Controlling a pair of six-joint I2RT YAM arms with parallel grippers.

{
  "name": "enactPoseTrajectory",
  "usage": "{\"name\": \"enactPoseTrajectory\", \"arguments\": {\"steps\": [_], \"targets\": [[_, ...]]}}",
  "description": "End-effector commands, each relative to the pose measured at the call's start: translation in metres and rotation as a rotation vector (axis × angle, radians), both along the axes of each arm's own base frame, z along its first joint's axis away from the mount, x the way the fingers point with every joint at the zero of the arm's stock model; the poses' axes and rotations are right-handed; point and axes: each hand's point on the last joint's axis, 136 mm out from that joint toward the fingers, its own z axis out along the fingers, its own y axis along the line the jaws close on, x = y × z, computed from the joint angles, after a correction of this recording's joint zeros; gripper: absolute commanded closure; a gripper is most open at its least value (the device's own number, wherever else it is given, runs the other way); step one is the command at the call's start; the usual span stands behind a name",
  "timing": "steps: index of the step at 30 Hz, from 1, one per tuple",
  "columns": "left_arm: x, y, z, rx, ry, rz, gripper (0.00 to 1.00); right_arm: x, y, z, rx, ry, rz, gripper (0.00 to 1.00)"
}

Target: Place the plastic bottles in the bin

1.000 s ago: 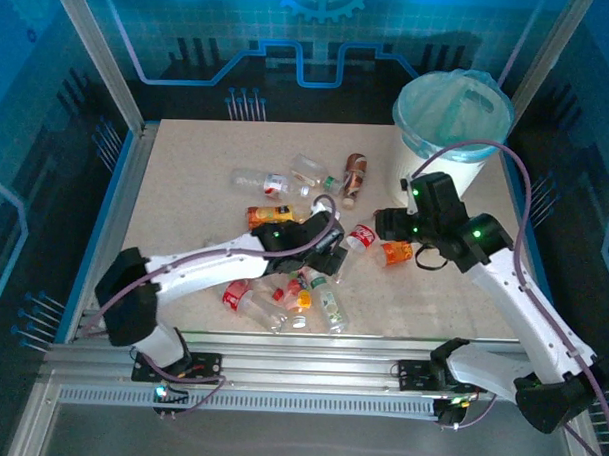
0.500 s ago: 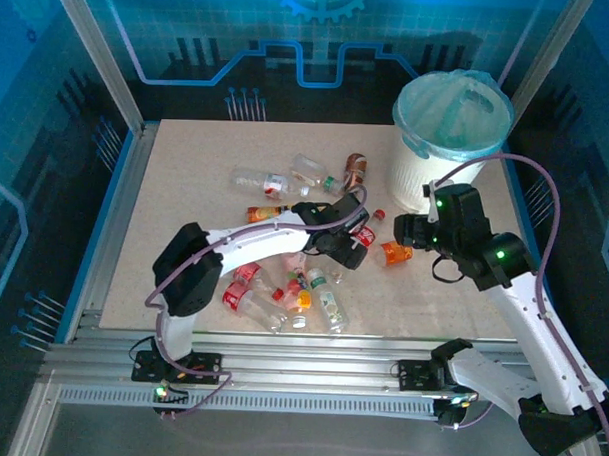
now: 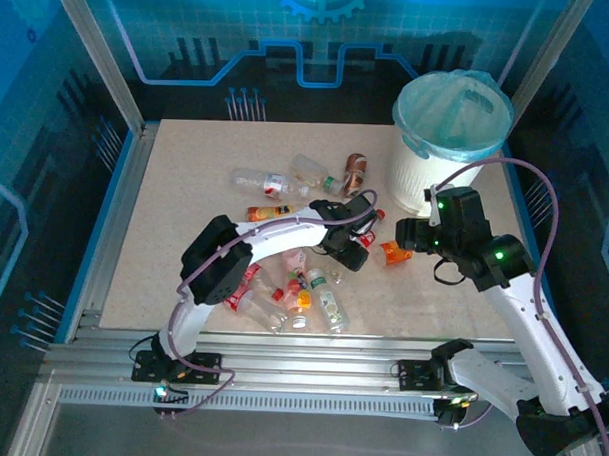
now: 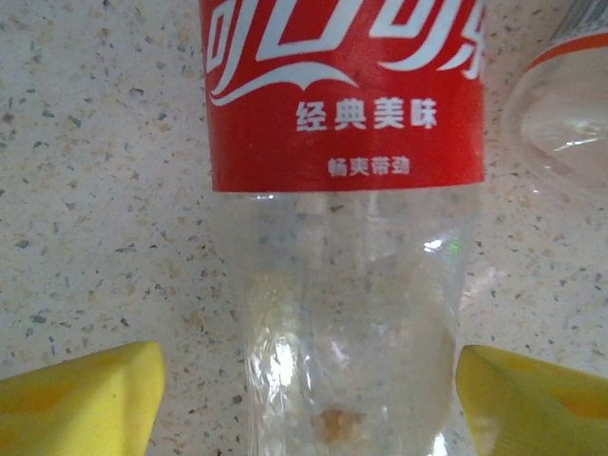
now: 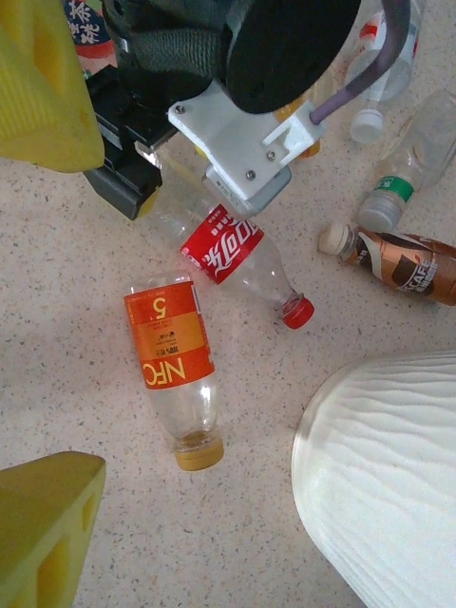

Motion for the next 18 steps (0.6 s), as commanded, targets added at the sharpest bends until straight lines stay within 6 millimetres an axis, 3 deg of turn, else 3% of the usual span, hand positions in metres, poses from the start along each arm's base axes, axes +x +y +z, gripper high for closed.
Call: {"name": "enactPoseTrajectory", "arguments": {"steps": [1,9,18], "targets": [[-0.001,-0.003,-0.004,-0.001,0.042,-0.004,0.21,-0.004,-0.003,-0.002,-0.004,0.004,0.008,0.21],[0.007,-0.004,-0.006,0.004,0.029,0.000,0.36,-0.003,-0.003,-0.004,0.013,0.009,0.009,0.20],[0.018,0.001,0.030,-0.009,-0.076,0.009,0.42,0.003,-0.001,0.009,0.021,-0.032,0.016,0.21]]}}
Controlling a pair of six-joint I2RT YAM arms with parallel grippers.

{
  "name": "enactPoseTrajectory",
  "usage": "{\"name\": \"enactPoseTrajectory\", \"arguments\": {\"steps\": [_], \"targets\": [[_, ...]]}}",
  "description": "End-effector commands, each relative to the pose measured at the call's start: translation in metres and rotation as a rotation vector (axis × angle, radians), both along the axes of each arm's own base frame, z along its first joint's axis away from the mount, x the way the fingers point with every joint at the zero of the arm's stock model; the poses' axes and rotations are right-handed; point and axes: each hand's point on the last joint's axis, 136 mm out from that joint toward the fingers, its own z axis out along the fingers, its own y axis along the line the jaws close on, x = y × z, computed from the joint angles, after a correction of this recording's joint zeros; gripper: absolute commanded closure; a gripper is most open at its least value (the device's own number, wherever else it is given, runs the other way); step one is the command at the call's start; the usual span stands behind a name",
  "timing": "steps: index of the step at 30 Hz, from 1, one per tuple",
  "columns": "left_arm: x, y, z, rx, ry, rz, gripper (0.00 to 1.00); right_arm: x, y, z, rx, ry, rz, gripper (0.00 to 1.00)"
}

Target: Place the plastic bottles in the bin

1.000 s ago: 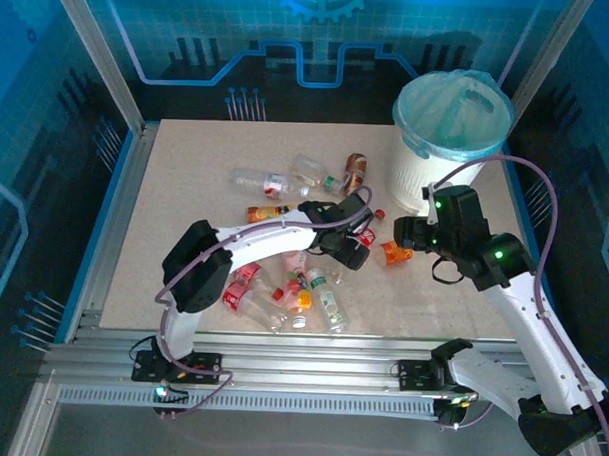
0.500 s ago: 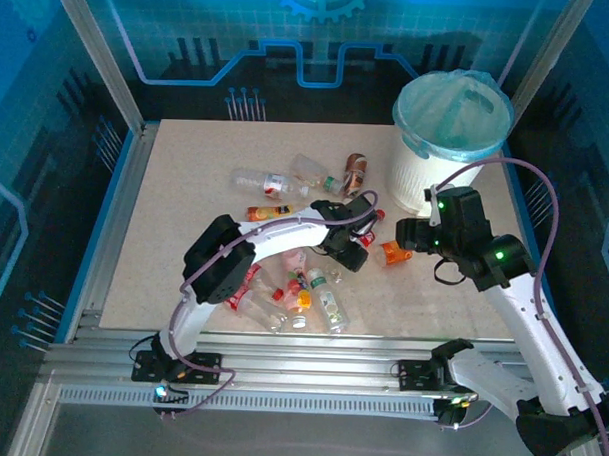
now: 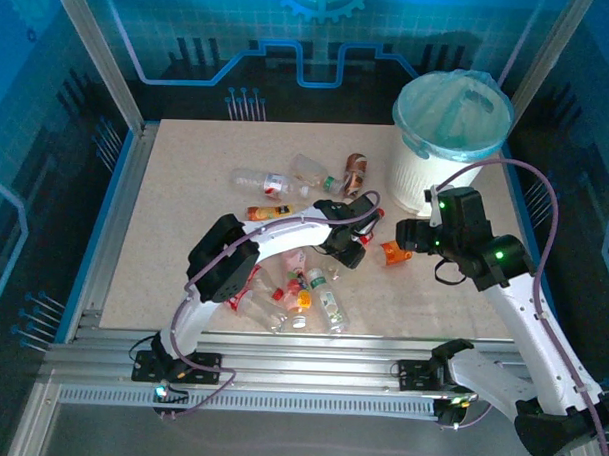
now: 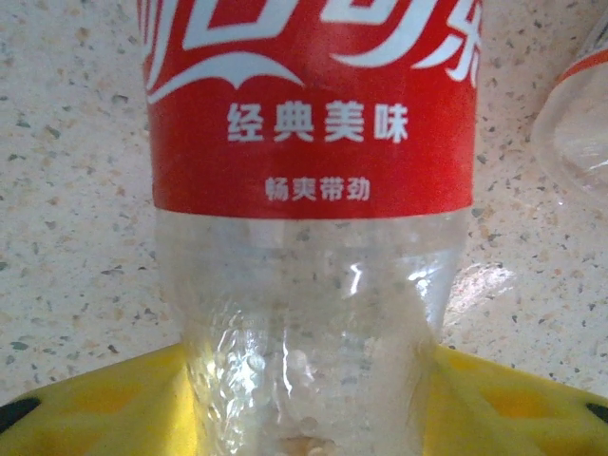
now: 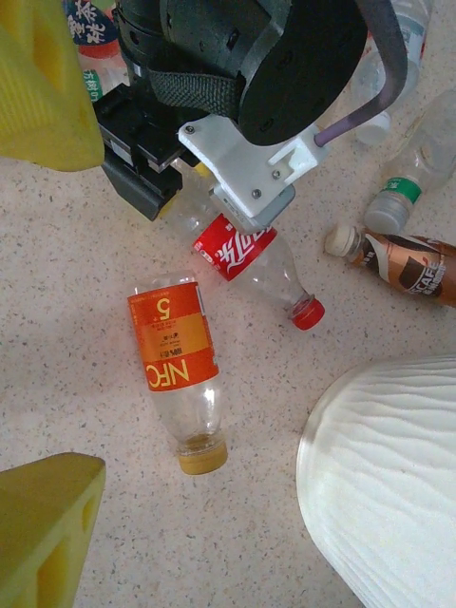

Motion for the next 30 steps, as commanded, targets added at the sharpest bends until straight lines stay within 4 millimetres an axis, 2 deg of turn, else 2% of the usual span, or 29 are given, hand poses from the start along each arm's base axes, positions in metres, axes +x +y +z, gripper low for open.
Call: {"name": "enactPoseTrajectory", "arguments": {"steps": [1,6,10,13,23,30], "targets": [[0.014,0.003,0.044,-0.039,-0.093,0.011,0.43,0.004,0.000,0.017,0.018,-0.053,0.006,0.21],[0.017,0.002,0.081,-0.127,-0.178,0.032,0.44,0.012,0.005,0.044,0.057,-0.134,0.015,0.22],[0.010,0.001,0.109,-0.234,-0.232,0.019,0.45,0.018,0.011,0.068,0.104,-0.210,0.025,0.22],[0.002,0.004,0.123,-0.288,-0.254,0.004,0.44,0.021,0.014,0.081,0.136,-0.252,0.022,0.23],[-0.021,0.017,0.171,-0.490,-0.382,-0.016,0.44,0.018,0.023,0.095,0.199,-0.302,0.045,0.24],[-0.040,0.016,0.196,-0.677,-0.474,-0.086,0.45,0.012,0.045,0.104,0.293,-0.311,0.145,0.23]]}}
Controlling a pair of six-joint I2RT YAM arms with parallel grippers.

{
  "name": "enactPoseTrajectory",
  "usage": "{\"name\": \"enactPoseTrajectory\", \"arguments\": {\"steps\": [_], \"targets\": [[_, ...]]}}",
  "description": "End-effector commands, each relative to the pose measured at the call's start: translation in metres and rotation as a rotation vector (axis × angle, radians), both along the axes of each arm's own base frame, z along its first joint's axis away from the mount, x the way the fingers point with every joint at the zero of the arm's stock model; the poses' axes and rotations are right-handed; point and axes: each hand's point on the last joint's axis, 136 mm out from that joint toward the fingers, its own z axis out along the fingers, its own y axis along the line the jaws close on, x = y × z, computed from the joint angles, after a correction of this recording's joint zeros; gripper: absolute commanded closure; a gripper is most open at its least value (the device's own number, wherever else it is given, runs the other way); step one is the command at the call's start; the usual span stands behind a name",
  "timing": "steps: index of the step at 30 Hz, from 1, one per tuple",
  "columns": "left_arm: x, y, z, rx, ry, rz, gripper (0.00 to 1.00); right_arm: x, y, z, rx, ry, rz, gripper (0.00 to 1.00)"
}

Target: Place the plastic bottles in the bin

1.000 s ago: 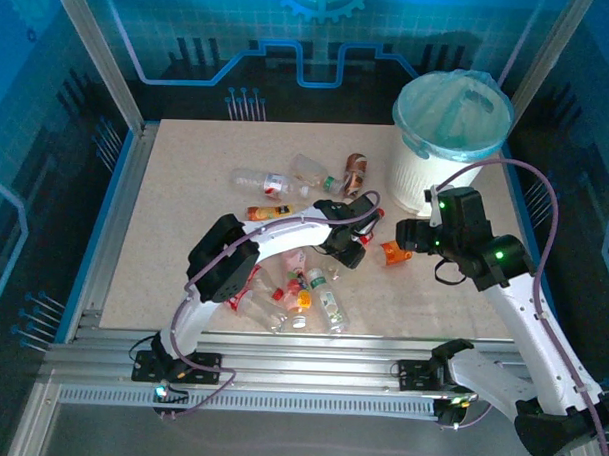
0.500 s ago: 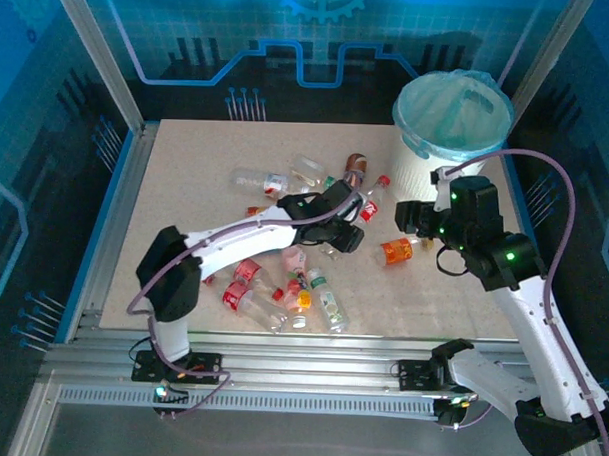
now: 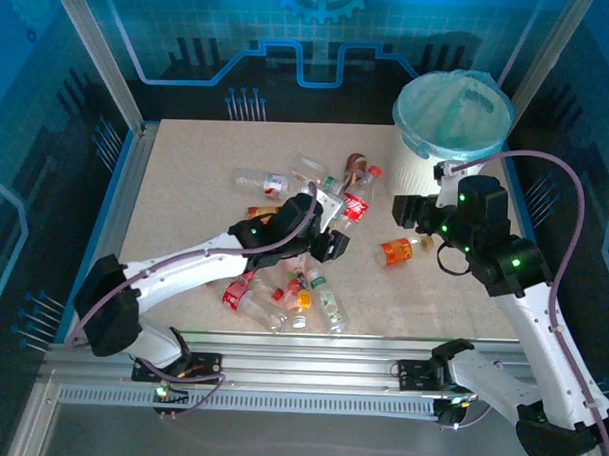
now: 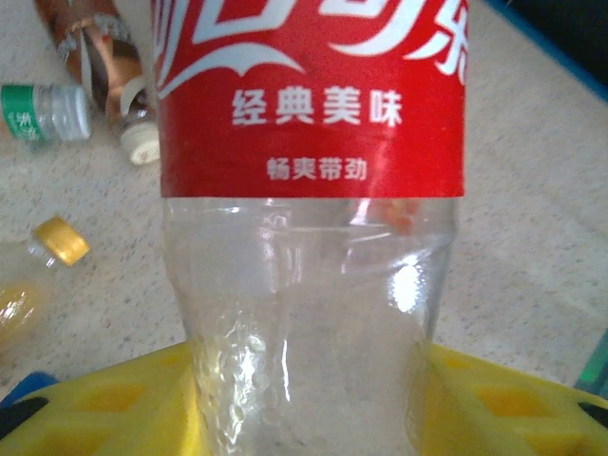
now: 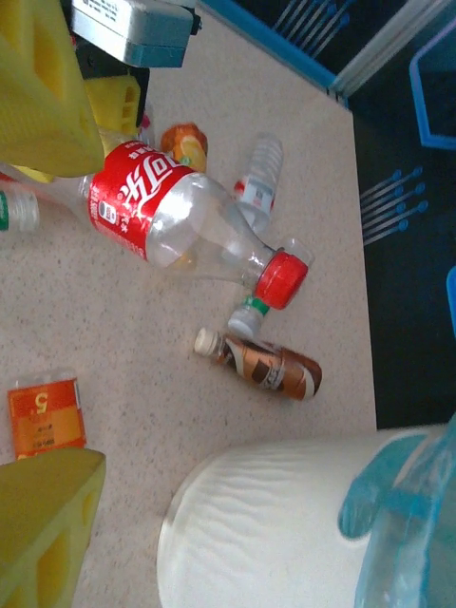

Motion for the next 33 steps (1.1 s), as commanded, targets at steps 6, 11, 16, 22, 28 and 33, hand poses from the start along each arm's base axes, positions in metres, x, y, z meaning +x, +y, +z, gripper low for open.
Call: {"name": "enactPoseTrajectory", "arguments": {"steps": [6,11,16,22,28,33], "targets": [[-0.028,-0.023,0.063,-0.258,-0.230,-0.189,0.43,-0.010,0.031,0.027,0.158,-0.081,0.149,0.21],[-0.052,-0.031,0.080,-0.336,-0.305,-0.297,0.43,-0.013,0.045,0.042,0.252,-0.084,0.210,0.22],[-0.072,-0.037,0.086,-0.365,-0.339,-0.381,0.43,-0.012,0.051,0.052,0.304,-0.076,0.230,0.29],[-0.083,-0.041,0.087,-0.371,-0.359,-0.431,0.43,-0.010,0.046,0.047,0.285,-0.054,0.203,0.45],[-0.081,-0.041,0.085,-0.363,-0.367,-0.426,0.43,-0.010,0.042,0.053,0.289,-0.057,0.189,0.71],[-0.070,-0.038,0.081,-0.323,-0.357,-0.365,0.28,-0.008,0.043,0.057,0.264,-0.058,0.204,0.99]]}}
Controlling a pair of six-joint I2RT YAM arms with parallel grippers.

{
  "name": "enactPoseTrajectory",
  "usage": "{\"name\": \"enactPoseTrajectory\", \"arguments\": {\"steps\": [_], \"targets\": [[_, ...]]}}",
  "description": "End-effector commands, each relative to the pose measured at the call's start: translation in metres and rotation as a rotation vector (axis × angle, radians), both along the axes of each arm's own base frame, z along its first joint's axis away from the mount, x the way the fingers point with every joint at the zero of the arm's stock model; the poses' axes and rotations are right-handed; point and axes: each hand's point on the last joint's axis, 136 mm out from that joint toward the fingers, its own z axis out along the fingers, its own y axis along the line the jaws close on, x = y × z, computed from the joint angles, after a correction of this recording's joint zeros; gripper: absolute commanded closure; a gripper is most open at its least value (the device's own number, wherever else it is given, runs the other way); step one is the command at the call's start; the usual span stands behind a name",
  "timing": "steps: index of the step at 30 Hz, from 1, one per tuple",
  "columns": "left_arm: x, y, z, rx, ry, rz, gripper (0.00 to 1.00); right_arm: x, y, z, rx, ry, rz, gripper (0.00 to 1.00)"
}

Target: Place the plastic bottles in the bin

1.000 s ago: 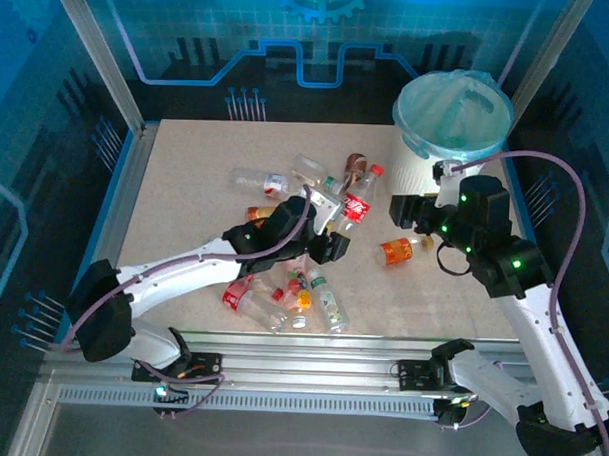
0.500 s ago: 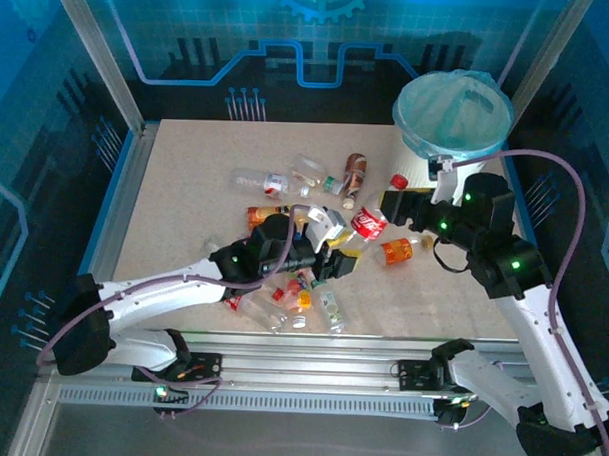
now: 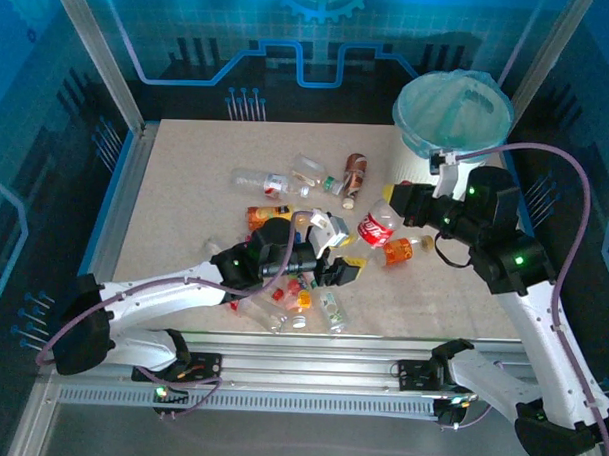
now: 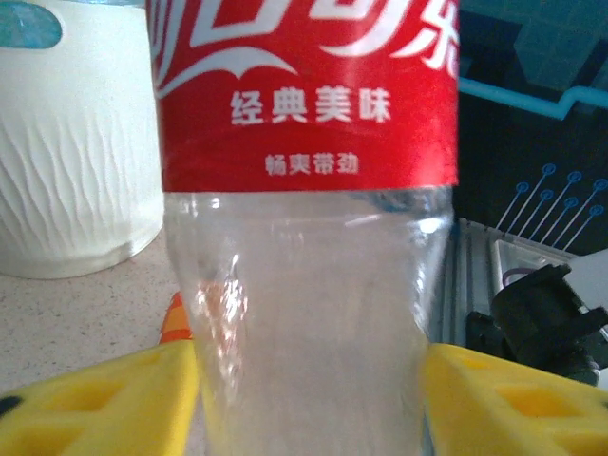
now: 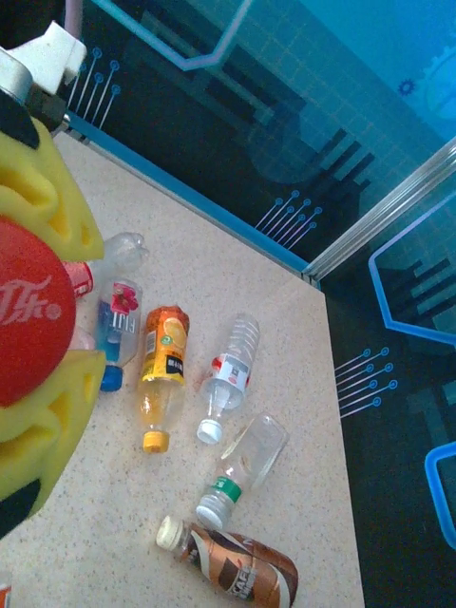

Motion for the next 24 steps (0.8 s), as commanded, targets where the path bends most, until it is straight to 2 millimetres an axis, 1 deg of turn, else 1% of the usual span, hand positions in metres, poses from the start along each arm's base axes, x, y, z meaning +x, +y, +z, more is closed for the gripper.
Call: {"name": "enactPoseTrajectory", "arguments": {"steps": [1,3,4,5,7,8,11,15,18,20,22,24], "targets": [[0.004,0.004,0.013,-0.009,-0.041,0.034,0.22,0.004,-0.010,0.011,-0.034,-0.032,-0.036,1.00],[0.012,0.010,0.016,-0.007,-0.060,0.092,0.11,0.008,-0.016,0.018,-0.042,-0.053,-0.082,1.00],[0.020,0.016,0.018,-0.011,-0.070,0.150,0.05,0.011,-0.020,0.024,-0.050,-0.070,-0.108,1.00],[0.027,0.022,0.020,-0.016,-0.079,0.198,0.01,0.015,-0.024,0.030,-0.060,-0.088,-0.136,1.00],[0.036,0.032,0.026,-0.030,-0.114,0.275,0.01,0.026,-0.034,0.047,-0.080,-0.135,-0.208,1.00],[0.039,0.035,0.029,-0.038,-0.135,0.296,0.01,0.031,-0.037,0.055,-0.087,-0.157,-0.234,1.00],[0.051,0.041,0.043,-0.064,-0.199,0.362,0.01,0.050,-0.040,0.089,-0.132,-0.259,-0.307,1.00],[0.066,0.038,0.072,-0.092,-0.246,0.393,0.01,0.078,-0.036,0.137,-0.298,-0.424,-0.430,1.00],[0.081,0.028,0.086,-0.077,-0.247,0.395,0.01,0.100,-0.040,0.169,-0.428,-0.530,-0.535,1.00],[0.095,0.023,0.093,-0.085,-0.232,0.395,0.01,0.114,-0.044,0.185,-0.489,-0.568,-0.597,1.00],[0.116,0.022,0.101,-0.113,-0.179,0.419,0.01,0.129,-0.049,0.201,-0.555,-0.599,-0.664,1.00],[0.137,0.019,0.112,-0.150,-0.115,0.428,0.01,0.144,-0.052,0.211,-0.618,-0.607,-0.714,1.00]]}}
